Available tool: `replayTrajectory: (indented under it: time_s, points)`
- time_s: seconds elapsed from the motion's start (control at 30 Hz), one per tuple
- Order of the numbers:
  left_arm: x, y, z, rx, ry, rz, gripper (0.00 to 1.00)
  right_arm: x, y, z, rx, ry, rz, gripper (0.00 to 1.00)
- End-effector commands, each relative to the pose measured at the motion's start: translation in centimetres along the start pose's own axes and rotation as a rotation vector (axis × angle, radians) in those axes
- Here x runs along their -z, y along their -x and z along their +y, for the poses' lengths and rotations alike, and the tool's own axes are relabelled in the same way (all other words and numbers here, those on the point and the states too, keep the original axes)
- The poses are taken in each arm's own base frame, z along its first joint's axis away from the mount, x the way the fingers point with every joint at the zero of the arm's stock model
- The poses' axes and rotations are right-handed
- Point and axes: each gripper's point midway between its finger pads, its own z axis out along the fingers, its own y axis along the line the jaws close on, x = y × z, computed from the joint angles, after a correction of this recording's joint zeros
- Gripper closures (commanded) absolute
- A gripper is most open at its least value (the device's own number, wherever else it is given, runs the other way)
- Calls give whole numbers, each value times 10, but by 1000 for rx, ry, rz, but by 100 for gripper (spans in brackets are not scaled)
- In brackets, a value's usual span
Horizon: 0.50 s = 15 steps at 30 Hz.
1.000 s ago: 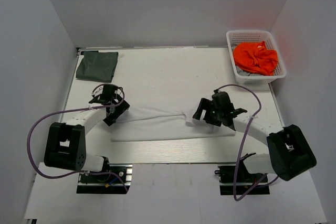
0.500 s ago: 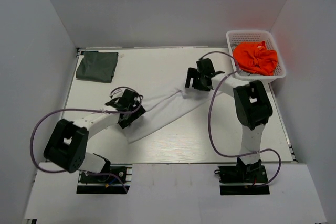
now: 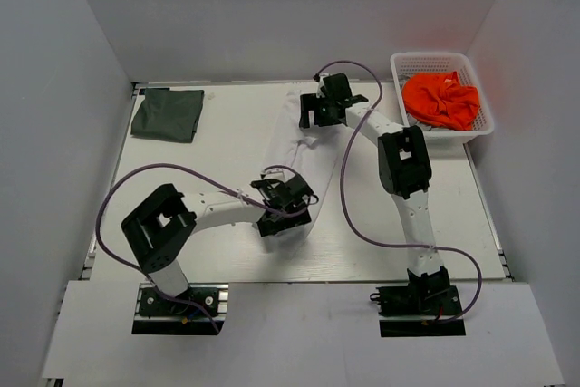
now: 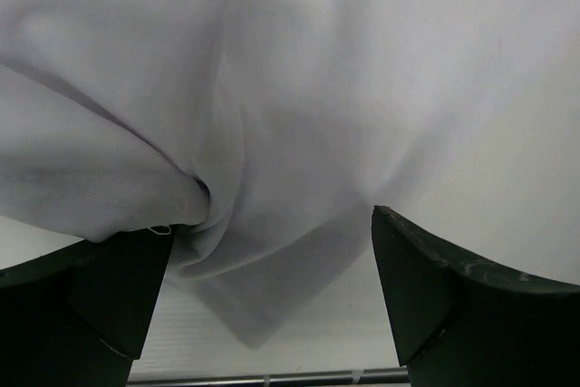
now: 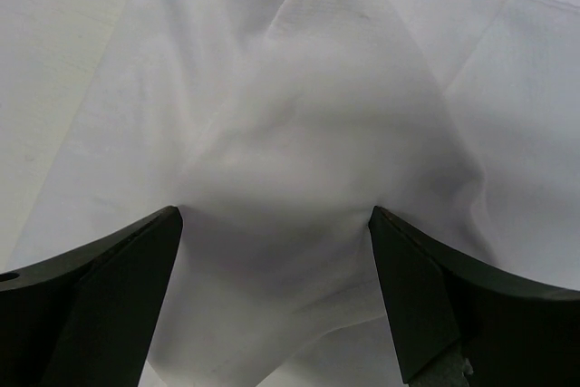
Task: Fold and stack the t-shirts
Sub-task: Rotate the tshirt 90 degrees
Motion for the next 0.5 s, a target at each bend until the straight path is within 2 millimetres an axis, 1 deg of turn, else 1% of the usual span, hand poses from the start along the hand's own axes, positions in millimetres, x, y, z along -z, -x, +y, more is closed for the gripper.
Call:
replayTrajectory:
  time_s: [0.0,0.03,0.07,0.1,0.13,0.17,0.2,0.23,0.27,0.3,0.33,0.37,0.4,0.47]
  points:
    - [-9,-62,15,-71,106,145,0,-12,-21,7,-20,34,77,10]
    - [-5,-62,2,-87,92,135,0,-11,-18,8,-31,28,70,10]
    - [0,-73,3,-134,109,136,0,-8,-13,11,-30,24,60,10]
    - [2,-78,2,-158,123,134,0,-6,-8,8,-33,-2,42,10]
    - [4,-80,-1,-172,137,127,0,-5,-8,6,-38,-24,37,10]
    - [9,-87,-2,-189,146,111,0,0,-1,7,-37,-38,16,10]
    - [15,-90,5,-207,179,107,0,5,4,6,-38,-47,6,10]
    - [18,-92,4,-227,181,96,0,7,4,4,-30,-65,10,10]
    - [23,-93,0,-236,162,71,0,13,10,5,-24,-72,-4,10]
    - [30,-100,3,-277,163,59,0,17,13,5,-26,-77,-9,10]
    - [34,-99,1,-289,148,31,0,21,12,9,-4,-73,0,10]
    - [41,-98,-2,-300,135,16,0,33,22,16,5,-67,-21,10]
    - [53,-98,-5,-325,103,-3,0,37,25,17,10,-69,-27,10]
    - [69,-96,-11,-359,48,-31,0,46,28,23,29,-65,-38,10]
